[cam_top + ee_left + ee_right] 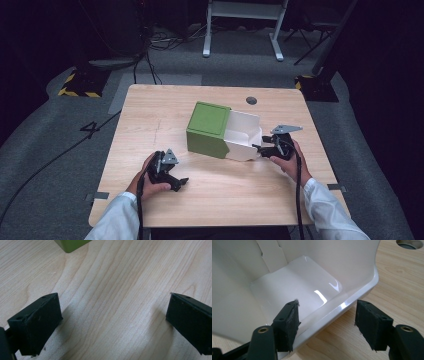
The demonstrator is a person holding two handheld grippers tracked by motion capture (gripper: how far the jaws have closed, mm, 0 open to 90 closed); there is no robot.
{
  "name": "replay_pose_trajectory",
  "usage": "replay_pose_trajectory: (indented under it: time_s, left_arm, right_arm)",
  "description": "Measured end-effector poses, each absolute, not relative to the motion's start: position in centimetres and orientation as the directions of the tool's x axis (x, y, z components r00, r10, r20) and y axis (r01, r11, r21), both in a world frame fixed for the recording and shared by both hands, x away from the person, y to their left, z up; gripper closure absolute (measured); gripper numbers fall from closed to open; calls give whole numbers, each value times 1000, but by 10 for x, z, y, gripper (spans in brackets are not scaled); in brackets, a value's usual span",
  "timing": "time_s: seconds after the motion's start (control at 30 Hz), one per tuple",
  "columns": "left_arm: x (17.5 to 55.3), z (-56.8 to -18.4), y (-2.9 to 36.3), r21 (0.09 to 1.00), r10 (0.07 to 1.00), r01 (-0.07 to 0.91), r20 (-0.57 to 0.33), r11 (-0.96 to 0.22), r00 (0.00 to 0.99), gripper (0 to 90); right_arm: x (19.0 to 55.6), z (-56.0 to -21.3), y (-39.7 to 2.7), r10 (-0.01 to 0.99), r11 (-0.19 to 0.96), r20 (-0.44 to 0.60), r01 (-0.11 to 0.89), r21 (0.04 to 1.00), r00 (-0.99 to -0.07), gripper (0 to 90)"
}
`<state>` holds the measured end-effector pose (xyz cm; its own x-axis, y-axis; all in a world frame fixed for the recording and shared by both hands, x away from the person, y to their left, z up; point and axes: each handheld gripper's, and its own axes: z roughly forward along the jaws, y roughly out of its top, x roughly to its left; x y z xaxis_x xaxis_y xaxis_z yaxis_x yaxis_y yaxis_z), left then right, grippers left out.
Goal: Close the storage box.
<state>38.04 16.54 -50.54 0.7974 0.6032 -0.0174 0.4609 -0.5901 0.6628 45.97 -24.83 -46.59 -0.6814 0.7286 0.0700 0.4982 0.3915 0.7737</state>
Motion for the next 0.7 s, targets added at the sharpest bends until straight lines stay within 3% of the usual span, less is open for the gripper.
replay_pose_trajectory:
  time_s: [0.7]
  left_arm:
    - [380, -505, 165, 662, 603, 461, -18, -591, 798, 2]
  right_arm:
    - [468, -466, -211, 712, 423, 48, 483, 767, -700, 348]
